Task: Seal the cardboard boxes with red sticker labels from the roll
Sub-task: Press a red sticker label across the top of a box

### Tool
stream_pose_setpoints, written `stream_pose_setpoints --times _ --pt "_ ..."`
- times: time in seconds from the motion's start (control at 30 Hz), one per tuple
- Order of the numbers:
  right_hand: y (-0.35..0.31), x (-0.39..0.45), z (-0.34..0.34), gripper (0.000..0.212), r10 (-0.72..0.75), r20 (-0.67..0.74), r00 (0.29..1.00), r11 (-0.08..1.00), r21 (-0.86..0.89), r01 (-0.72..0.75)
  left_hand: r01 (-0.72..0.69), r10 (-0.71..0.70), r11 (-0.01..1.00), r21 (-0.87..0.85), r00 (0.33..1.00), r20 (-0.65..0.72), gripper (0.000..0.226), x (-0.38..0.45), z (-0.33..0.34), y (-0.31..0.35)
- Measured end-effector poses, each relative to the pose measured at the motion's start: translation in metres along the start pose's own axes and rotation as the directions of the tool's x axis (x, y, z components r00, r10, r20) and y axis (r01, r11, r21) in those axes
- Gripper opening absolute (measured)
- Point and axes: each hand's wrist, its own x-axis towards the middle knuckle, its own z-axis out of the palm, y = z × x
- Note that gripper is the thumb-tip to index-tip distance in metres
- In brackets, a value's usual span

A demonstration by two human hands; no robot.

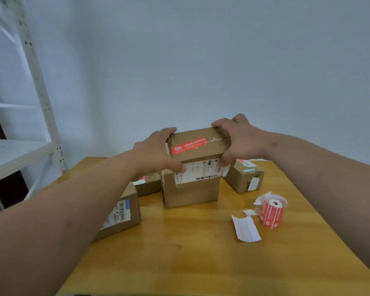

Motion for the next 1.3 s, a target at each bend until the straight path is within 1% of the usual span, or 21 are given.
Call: stream_pose_setpoints --times 0.13,0.2,0.3,0.33,0.47,0.53,0.6,0.7,0.8,0.97,1.03,1.17,1.3 --pt "-0.001 -0.025 0.032 0.101 0.068 0.21 0.975 0.998 -0.029 -0.063 0.023 -0.022 1.0 -0.005 0.992 0.125 0.106 -0.037 0.021 -0.023" --pt "0.003 -0.031 0.05 0.092 0.074 0.288 0.955 0.997 -0.053 -0.062 0.053 -0.054 0.999 0.014 0.981 0.188 0.105 -0.048 0.032 -0.037" --pt "0.008 -0.035 0.075 0.074 0.073 0.362 0.929 0.997 -0.014 -0.073 0.091 -0.115 0.99 0.11 0.964 0.238 0.108 -0.055 0.046 -0.056" --pt "0.01 -0.035 0.083 0.069 0.072 0.359 0.931 0.997 -0.005 -0.076 0.107 -0.134 0.987 0.12 0.962 0.24 0.109 -0.055 0.05 -0.061" --pt "0.011 -0.032 0.107 0.046 0.031 0.261 0.965 0.999 0.022 -0.038 0.121 -0.174 0.971 0.207 0.949 0.264 0.111 -0.055 0.067 -0.074" --pt "0.01 -0.031 0.118 0.033 0.002 0.249 0.969 0.999 0.037 -0.012 0.142 -0.199 0.966 0.217 0.941 0.272 0.109 -0.052 0.074 -0.075" --pt "0.01 -0.03 0.127 0.027 -0.014 0.239 0.971 0.999 0.032 0.007 0.156 -0.214 0.964 0.214 0.935 0.282 0.11 -0.048 0.079 -0.075" --pt "0.008 -0.028 0.131 0.022 -0.015 0.233 0.972 0.999 0.043 0.006 0.196 -0.24 0.965 0.171 0.926 0.291 0.11 -0.044 0.085 -0.076" --pt "0.004 -0.026 0.13 0.023 -0.018 0.246 0.969 0.999 0.037 0.01 0.202 -0.234 0.969 0.141 0.935 0.266 0.106 -0.041 0.088 -0.079" --pt "-0.006 -0.025 0.13 0.023 -0.006 0.257 0.966 0.999 -0.03 0.014 0.188 -0.235 0.963 0.192 0.936 0.261 0.104 -0.038 0.086 -0.077" --pt "-0.009 -0.024 0.131 0.02 0.012 0.249 0.968 1.0 -0.023 -0.006 0.19 -0.238 0.961 0.201 0.936 0.257 0.103 -0.038 0.086 -0.075" --pt "-0.012 -0.023 0.134 0.013 0.079 0.214 0.974 0.992 0.079 -0.098 0.194 -0.242 0.96 0.202 0.937 0.253 0.103 -0.041 0.087 -0.075" --pt "-0.016 -0.019 0.14 0.018 0.12 0.211 0.97 0.992 0.022 -0.128 0.196 -0.245 0.959 0.204 0.935 0.256 0.103 -0.042 0.088 -0.075"
